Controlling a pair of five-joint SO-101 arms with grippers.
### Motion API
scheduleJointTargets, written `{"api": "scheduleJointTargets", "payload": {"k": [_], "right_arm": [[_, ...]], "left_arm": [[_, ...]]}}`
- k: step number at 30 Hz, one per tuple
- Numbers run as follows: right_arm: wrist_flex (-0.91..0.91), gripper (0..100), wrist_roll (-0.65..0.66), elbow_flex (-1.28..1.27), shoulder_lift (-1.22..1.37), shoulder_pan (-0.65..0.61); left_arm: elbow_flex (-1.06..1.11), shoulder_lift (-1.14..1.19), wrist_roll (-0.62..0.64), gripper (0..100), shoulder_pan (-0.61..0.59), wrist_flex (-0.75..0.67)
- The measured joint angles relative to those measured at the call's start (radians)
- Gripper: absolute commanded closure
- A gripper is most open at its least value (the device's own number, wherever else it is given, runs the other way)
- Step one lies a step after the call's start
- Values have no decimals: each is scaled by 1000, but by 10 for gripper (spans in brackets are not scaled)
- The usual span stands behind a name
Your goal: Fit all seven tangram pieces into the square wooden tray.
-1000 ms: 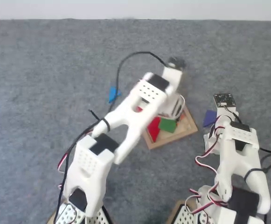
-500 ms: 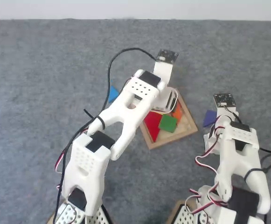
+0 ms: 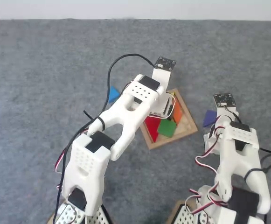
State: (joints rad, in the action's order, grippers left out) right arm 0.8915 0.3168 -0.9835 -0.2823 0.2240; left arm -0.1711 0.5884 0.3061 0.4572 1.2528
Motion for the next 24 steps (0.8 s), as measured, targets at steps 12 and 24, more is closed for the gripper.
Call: {"api": "scheduleJointTargets", "payload": {"k": [12, 24], "right_arm": [[0, 880, 0, 0, 0, 0], [0, 880, 0, 0, 0, 0]], "left_arm": [[5, -2, 21, 754, 5, 58], [-34, 32, 23, 754, 11, 83]]}}
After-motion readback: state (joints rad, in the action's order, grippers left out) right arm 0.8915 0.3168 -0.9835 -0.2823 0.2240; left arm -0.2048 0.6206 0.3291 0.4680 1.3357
